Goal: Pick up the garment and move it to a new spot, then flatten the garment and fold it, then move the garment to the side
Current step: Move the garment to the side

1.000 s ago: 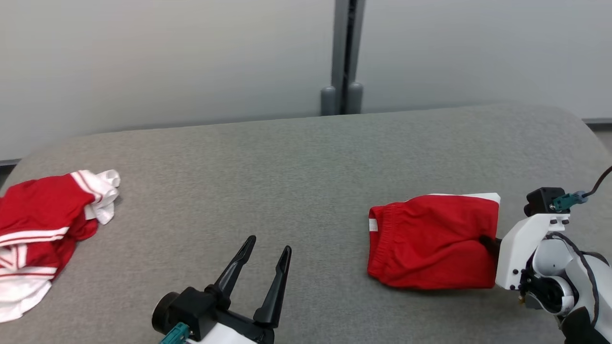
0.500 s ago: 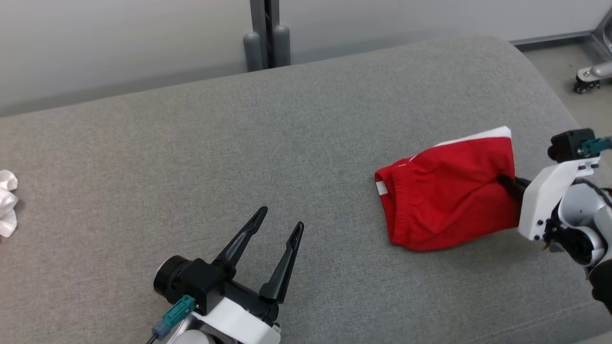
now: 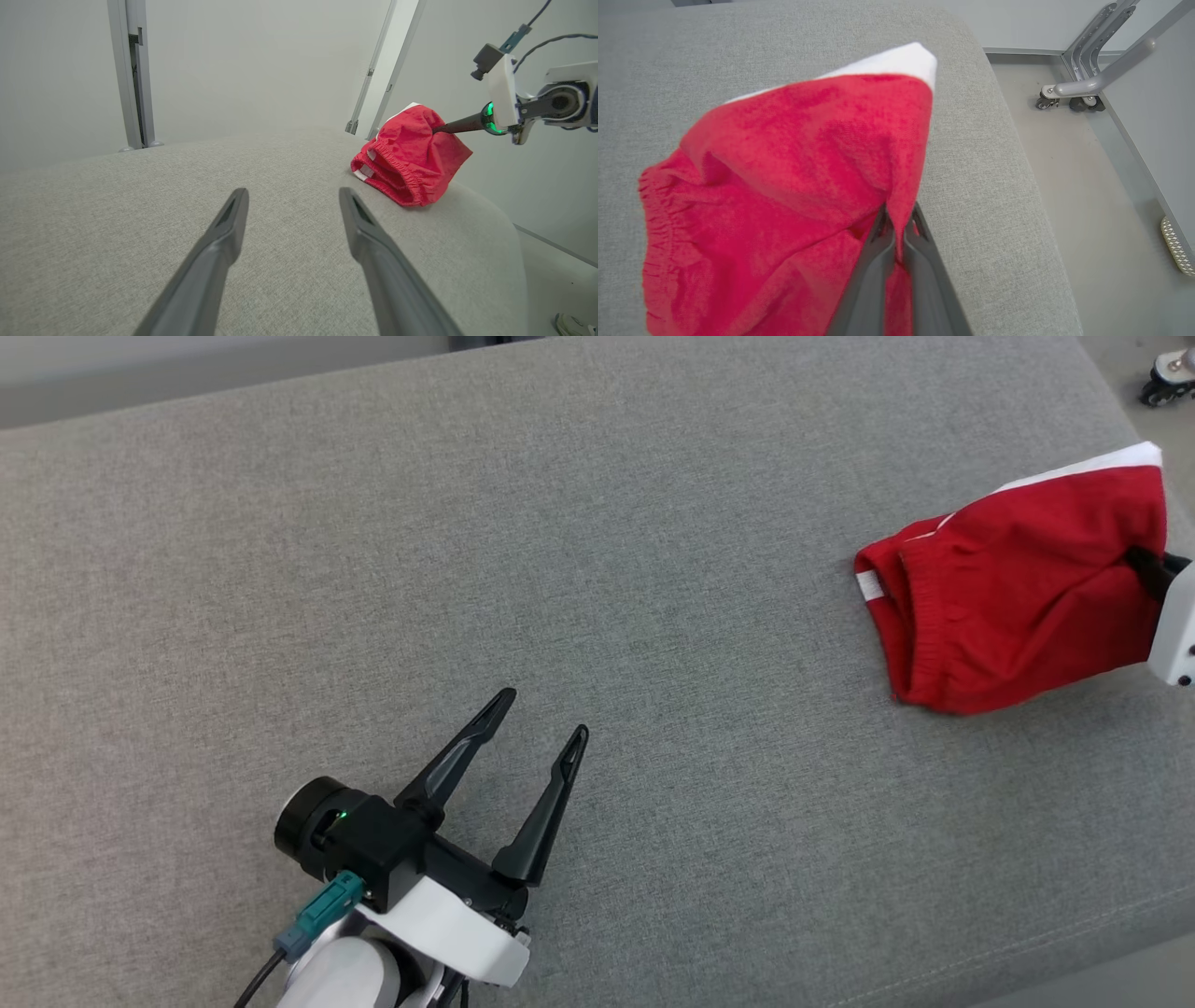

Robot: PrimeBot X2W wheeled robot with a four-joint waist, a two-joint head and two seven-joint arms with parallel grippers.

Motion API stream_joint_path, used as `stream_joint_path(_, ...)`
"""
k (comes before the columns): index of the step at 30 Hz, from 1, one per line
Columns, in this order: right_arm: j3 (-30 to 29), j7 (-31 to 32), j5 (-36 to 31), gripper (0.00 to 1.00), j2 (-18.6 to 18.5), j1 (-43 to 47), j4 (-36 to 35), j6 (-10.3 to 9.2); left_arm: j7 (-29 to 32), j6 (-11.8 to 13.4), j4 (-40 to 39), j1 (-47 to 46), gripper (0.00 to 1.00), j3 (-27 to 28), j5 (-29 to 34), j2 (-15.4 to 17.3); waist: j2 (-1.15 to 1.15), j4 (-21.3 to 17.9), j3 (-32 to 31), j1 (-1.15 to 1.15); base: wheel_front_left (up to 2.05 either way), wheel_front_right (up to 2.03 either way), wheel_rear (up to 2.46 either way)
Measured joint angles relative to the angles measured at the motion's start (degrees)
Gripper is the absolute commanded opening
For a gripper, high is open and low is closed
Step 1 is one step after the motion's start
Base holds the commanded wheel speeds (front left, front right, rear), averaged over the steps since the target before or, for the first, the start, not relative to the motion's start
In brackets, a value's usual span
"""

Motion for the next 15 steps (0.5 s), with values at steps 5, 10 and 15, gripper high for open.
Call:
stream_joint_path(5, -0.2, -1.5, -2.8, 1.00, 0.3, -3.1, 5.3, 0.00, 0.2, 0.0, 0.0, -0.6, 1.00, -0.3, -0.2, 0.2, 0.00, 0.5, 1.1, 0.00, 0.00, 0.00, 0.00)
stream_joint_path(10, -0.3, -3.6, -4.4, 1.00, 0.9, -4.5, 8.5, 0.00, -0.2, 0.0, 0.4, -0.8, 1.00, -0.3, -0.6, 0.1, 0.00, 0.6, 0.4, 0.00, 0.00, 0.00, 0.00)
stream_joint_path(15, 0.3, -5.4, -5.3, 1.00, 0.9, -5.0, 9.3, 0.00, -1.0, 0.1, 1.3, -0.8, 1.00, -0.3, -1.2, -0.4, 0.00, 0.6, -1.3, 0.00, 0.00, 0.00, 0.00)
